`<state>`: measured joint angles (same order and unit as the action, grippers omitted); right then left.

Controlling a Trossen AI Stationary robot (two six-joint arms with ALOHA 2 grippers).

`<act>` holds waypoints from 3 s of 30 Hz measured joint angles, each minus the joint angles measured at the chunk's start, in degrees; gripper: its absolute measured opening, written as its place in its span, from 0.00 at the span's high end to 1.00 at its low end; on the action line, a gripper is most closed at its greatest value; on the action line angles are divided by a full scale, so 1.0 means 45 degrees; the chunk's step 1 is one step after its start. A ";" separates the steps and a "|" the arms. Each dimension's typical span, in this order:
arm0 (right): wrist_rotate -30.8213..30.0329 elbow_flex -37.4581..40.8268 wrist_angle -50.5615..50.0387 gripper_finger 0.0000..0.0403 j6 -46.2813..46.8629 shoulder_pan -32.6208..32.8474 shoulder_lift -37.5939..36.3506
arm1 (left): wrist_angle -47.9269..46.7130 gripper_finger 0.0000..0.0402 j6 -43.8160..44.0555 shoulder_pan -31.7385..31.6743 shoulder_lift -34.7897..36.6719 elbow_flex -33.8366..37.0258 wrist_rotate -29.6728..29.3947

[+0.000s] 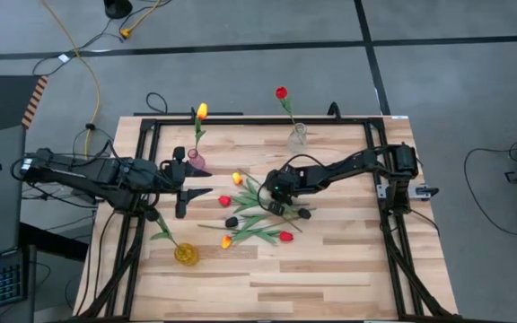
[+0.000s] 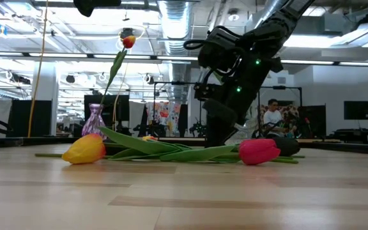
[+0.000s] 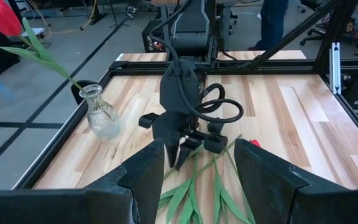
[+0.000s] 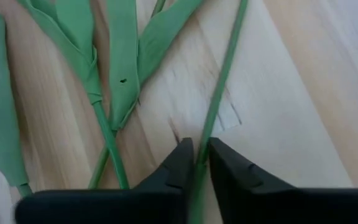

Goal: Sort flowers into vase by color
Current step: Put the right black tulip into the yellow vase

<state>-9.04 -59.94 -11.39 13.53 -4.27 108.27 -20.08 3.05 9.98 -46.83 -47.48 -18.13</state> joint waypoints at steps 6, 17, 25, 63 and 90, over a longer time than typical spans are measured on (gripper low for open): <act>0.0035 -0.0354 -0.0722 0.93 -0.0011 0.0000 0.0000 | 0.0005 0.54 0.0000 0.0000 0.0000 0.0000 0.0000; 0.0034 -0.2921 -0.4635 0.93 -0.1197 0.0021 0.0015 | 0.0015 0.54 -0.0005 0.0000 0.0000 0.0000 -0.0005; 0.0024 -0.4780 -0.6926 0.94 -0.2224 0.0056 0.0015 | 0.0015 0.54 -0.0005 0.0000 0.0000 0.0000 -0.0009; -0.7363 -0.8306 -0.3466 0.93 -1.6761 0.3163 -0.0005 | 0.0384 0.54 -0.0243 -0.0378 -0.1840 -0.0010 -0.1145; -0.7325 -0.8304 -0.2114 0.92 -1.8822 0.3861 -0.0005 | 0.2019 0.60 0.0529 -0.0889 -0.3196 -0.0005 -0.0138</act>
<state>-42.00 -97.31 -20.90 -71.17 13.10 108.25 -10.99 5.43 5.98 -61.21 -47.51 -18.75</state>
